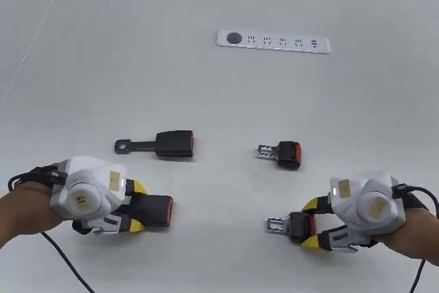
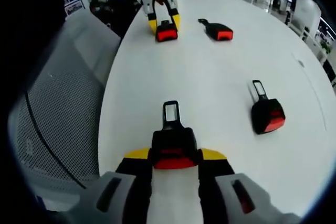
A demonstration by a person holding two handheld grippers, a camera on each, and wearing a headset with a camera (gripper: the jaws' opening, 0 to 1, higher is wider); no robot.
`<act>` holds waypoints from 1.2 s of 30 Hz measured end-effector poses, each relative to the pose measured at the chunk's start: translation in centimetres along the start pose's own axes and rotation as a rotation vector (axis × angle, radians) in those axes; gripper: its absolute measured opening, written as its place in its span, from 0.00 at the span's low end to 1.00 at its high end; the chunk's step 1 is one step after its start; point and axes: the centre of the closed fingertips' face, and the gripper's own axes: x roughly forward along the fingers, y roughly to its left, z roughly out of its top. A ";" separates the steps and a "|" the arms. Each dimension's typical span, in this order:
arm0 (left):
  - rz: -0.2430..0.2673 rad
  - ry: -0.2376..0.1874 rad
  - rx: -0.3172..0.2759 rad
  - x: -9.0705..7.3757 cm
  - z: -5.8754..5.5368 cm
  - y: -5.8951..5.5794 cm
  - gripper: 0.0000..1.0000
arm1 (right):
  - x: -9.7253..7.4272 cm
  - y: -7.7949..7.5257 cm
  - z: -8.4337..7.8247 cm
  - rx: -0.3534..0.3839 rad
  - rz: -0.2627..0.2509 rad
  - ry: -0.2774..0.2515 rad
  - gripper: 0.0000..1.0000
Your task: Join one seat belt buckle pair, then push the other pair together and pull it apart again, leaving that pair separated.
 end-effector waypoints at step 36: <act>-0.003 0.047 -0.004 0.1 -0.2 -0.1 0.34 | 4.1 -0.2 8.1 -0.045 0.010 -0.114 0.34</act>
